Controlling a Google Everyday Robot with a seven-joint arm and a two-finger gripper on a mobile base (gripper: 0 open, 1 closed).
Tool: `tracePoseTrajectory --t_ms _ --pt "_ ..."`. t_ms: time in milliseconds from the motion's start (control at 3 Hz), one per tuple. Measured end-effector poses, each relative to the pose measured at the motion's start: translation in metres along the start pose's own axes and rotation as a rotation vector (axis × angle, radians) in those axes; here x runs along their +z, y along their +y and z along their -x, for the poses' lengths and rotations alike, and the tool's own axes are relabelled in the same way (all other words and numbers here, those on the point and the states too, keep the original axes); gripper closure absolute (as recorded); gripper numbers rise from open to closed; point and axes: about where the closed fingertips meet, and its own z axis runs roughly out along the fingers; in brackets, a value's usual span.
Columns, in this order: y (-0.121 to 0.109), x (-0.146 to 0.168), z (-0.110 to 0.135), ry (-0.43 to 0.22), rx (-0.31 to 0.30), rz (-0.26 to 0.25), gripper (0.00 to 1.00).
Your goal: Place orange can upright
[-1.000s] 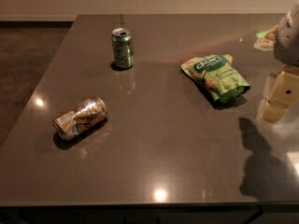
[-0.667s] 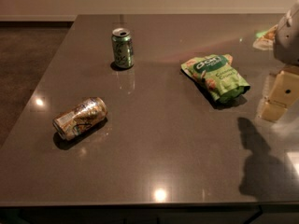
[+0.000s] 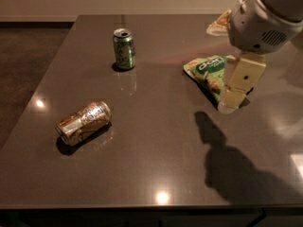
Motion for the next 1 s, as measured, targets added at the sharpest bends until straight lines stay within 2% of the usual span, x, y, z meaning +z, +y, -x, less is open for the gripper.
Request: tracePoseTrajectory --t_ms 333,667,1000 --pt "-0.003 0.026 0.048 -0.021 -0.120 0.028 0.00" --pt "-0.003 0.070 0.101 -0.019 -0.260 0.092 0.00" --pt "-0.003 0.107 0.137 -0.002 -0.370 0.153 0.00"
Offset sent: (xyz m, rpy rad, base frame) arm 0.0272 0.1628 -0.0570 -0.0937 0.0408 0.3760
